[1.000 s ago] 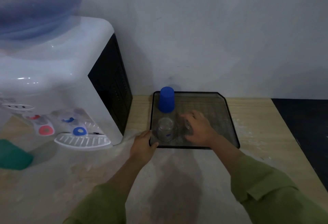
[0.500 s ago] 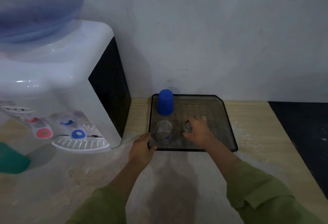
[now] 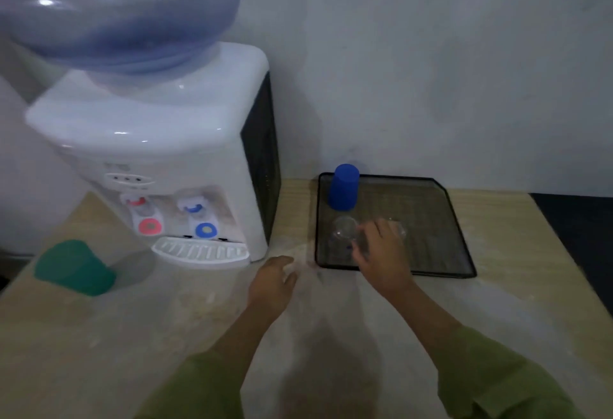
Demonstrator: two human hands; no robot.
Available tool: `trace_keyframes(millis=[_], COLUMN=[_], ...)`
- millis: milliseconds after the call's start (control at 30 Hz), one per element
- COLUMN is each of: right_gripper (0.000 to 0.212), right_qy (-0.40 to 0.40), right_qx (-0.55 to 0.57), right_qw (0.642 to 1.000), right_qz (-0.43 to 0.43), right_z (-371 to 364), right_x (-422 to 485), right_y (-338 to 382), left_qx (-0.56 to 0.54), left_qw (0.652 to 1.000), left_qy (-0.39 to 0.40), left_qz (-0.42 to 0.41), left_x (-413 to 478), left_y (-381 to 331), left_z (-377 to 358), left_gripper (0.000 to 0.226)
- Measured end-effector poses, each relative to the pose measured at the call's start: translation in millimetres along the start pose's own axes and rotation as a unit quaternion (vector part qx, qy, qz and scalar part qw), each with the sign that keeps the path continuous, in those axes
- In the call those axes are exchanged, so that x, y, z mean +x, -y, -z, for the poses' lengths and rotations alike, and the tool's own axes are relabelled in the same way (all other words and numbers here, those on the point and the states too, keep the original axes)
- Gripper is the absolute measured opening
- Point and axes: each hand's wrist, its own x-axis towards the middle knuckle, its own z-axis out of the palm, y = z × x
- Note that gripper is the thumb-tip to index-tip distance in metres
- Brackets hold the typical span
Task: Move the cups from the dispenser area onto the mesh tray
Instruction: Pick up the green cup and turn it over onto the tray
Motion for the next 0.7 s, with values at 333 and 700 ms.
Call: trace_keyframes(millis=[333,700], right_gripper=[0.049,0.089], right_qy=[0.315,0.426], right_qx=[-0.023,-0.051], right_qw=[0.947,0.903], right_qz=[0.054,-0.033], right_z=[-78,-120], right_x=[-45,-77], right_y=[108,145], left_qx=[0.012,0.128], left_qw=[0.984,0.942], left_qy=[-0.160,-0.301], left_qz=[0.083,0.079], left_x=[-68,-61], left_y=[115,168], left_z=[112,238], left_gripper=[0.023,0.050])
